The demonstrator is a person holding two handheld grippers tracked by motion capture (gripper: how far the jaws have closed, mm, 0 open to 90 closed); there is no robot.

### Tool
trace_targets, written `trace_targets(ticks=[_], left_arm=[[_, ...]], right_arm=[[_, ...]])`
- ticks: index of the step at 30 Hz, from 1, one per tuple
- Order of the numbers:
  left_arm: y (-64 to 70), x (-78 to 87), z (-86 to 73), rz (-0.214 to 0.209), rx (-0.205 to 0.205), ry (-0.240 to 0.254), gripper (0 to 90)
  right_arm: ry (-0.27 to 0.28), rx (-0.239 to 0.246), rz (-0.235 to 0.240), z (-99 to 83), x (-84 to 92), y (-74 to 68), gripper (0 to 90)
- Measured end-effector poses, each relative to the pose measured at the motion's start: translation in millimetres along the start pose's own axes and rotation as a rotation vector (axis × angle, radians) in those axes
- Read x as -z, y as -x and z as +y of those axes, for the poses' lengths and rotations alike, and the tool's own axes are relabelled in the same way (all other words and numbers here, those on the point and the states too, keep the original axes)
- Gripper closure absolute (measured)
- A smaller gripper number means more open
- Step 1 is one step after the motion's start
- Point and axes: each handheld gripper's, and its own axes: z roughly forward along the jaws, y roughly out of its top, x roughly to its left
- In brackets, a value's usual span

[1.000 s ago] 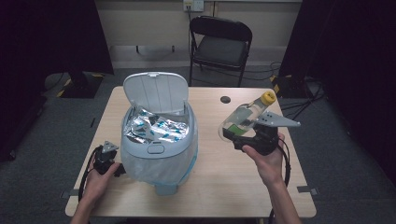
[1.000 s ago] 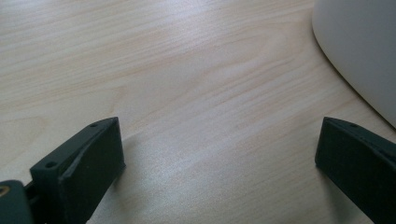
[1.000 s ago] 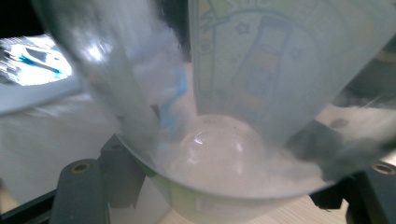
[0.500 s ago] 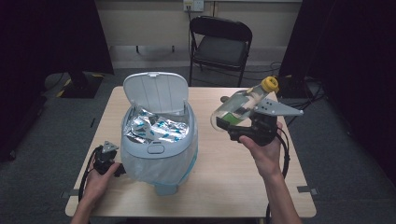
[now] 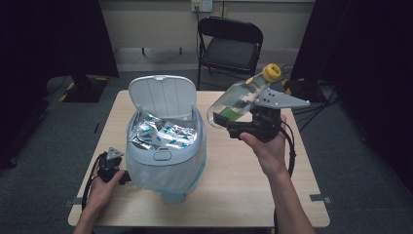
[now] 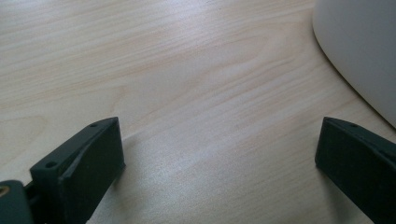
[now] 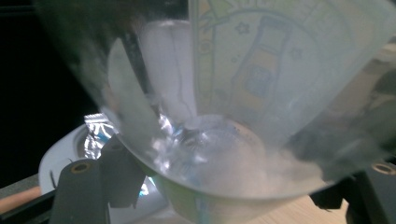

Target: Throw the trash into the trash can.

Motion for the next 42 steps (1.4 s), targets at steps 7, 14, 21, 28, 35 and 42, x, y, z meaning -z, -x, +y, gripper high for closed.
trace_targets(ticks=[7,14,21,28,35,42], left_arm=[[-0.1,0.0,0.0,0.0,-0.001,0.0,0.7],[0.0,0.0,0.0,0.0,0.0,0.0,0.7],[0.0,0.0,0.0,0.0,0.0,0.0,0.7],[-0.1,0.0,0.0,0.0,0.0,0.0,0.7],[-0.1,0.0,0.1,-0.001,-0.001,-0.002,0.6],[-0.1,0.0,0.1,-0.001,0.0,0.0,0.6]], right_arm=[[0.013,0.01,0.056,11.4,-9.2,-11.6,27.6],[-0.011,0.026,0.109,21.6,-32.7,-20.5,27.6],[-0.033,0.029,0.176,25.7,-58.6,-30.1,27.5],[-0.068,0.04,0.209,26.5,-76.8,-36.1,27.5],[-0.102,0.033,0.23,24.3,-94.3,-40.2,27.5],[-0.161,0.04,0.259,15.5,-116.2,-51.7,27.4]])
